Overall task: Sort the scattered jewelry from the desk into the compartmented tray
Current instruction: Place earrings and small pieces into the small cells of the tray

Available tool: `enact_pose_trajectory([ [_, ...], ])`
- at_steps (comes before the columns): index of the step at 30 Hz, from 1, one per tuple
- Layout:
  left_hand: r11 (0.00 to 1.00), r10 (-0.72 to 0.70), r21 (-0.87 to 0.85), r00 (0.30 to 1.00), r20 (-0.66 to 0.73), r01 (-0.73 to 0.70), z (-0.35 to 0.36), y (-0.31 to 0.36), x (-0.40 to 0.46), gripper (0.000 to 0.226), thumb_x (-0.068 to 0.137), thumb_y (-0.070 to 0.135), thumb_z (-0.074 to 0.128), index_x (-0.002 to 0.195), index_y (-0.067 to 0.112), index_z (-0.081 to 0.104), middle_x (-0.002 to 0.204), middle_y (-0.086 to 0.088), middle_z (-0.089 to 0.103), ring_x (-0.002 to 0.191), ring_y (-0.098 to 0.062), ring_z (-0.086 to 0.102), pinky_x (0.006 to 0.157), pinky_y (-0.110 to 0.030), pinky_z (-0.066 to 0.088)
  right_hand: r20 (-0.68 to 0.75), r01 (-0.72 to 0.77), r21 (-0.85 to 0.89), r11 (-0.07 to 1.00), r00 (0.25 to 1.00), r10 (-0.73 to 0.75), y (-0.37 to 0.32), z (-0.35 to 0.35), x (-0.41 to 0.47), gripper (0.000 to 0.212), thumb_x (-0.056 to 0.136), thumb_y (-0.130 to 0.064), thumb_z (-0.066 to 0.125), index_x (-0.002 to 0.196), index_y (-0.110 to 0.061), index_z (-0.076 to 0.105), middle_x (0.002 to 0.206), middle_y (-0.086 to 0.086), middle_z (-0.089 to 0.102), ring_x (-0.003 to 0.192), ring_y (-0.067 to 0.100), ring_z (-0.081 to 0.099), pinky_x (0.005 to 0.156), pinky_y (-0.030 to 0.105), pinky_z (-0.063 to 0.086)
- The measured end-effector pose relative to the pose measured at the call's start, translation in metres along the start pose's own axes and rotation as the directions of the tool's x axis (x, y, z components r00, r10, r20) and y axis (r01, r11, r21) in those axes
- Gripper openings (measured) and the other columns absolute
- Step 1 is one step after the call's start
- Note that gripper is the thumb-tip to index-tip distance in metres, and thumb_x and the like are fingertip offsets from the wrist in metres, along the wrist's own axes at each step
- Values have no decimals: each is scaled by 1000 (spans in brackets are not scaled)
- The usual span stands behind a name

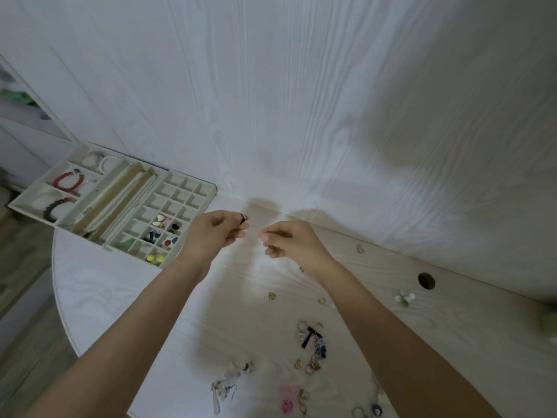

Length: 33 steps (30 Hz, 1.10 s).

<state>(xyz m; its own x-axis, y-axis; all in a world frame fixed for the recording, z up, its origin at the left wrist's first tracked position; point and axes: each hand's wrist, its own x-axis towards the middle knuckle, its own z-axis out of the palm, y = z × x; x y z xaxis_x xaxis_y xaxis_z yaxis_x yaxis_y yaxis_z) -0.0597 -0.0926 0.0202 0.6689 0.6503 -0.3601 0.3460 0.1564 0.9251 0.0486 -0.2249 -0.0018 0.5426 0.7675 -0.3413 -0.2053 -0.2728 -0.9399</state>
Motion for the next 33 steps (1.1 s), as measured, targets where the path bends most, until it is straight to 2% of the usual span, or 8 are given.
enact_pose_trajectory([
  [3, 998, 2, -59, 1000, -12, -2, -20, 4, -5, 15, 94, 13, 53, 88, 14, 66, 86, 0, 71, 67, -2, 65, 68, -15, 48, 33, 6, 53, 999, 999, -8, -1, 18, 1, 17, 90, 5, 55, 104, 3, 65, 81, 7, 67, 71, 14, 68, 74, 21, 56],
  [7, 997, -5, -74, 997, -79, -1, -55, 0, -3, 16, 95, 13, 52, 89, 14, 66, 84, 2, 70, 64, -1, 64, 70, -17, 48, 55, -14, 8, 1000, 998, 14, -5, 45, 12, 13, 91, -2, 57, 97, -3, 68, 85, 8, 70, 75, 16, 70, 73, 23, 55],
  [12, 987, -86, -150, 980, -177, 60, -109, -11, 5, 17, 94, 9, 52, 84, 10, 65, 81, -3, 67, 55, -4, 59, 57, -15, 47, 86, -17, -3, 1000, 996, 17, -8, 85, 38, 9, 82, 3, 66, 90, 2, 70, 83, 10, 71, 81, 14, 71, 75, 20, 55],
  [15, 978, -131, -186, 968, -214, 91, -139, -15, 11, 17, 94, 9, 52, 84, 10, 65, 80, -3, 67, 54, -3, 59, 52, -11, 47, 74, 9, -89, 996, 997, -3, -11, 108, 55, 11, 79, 2, 70, 90, 4, 70, 86, 11, 71, 77, 6, 68, 69, 13, 51],
  [22, 972, -172, -199, 958, -230, 127, -180, -25, 25, 17, 96, 7, 50, 90, 4, 65, 76, -3, 66, 64, -11, 57, 54, -11, 48, 38, -52, -18, 998, 998, 53, -6, 146, 92, 7, 85, 8, 60, 91, 5, 61, 76, 18, 66, 59, 13, 69, 59, 20, 54],
  [26, 979, -163, -163, 957, -238, 126, -191, -29, 32, 21, 96, 9, 50, 81, 9, 65, 66, 2, 65, 64, -12, 56, 65, -19, 47, 33, -92, -26, 995, 995, 92, 0, 158, 109, 11, 90, 9, 53, 91, 4, 62, 75, 11, 69, 62, 13, 70, 61, 20, 55],
  [30, 976, -178, -168, 955, -237, 140, -200, -35, 39, 20, 95, 10, 51, 82, 11, 66, 70, 1, 67, 57, -4, 60, 63, -16, 49, 7, -141, -8, 990, 990, 141, 1, 165, 121, 8, 89, 6, 55, 87, 0, 60, 80, 16, 69, 62, 13, 70, 57, 18, 53],
  [33, 969, -191, -200, 957, -220, 147, -206, -41, 43, 15, 95, 10, 52, 86, 10, 65, 71, 4, 69, 55, 0, 61, 60, -12, 51, -24, -168, -98, 981, 986, 166, 3, 169, 128, 9, 89, 1, 59, 84, -6, 61, 77, 11, 70, 60, 10, 70, 62, 22, 50],
])
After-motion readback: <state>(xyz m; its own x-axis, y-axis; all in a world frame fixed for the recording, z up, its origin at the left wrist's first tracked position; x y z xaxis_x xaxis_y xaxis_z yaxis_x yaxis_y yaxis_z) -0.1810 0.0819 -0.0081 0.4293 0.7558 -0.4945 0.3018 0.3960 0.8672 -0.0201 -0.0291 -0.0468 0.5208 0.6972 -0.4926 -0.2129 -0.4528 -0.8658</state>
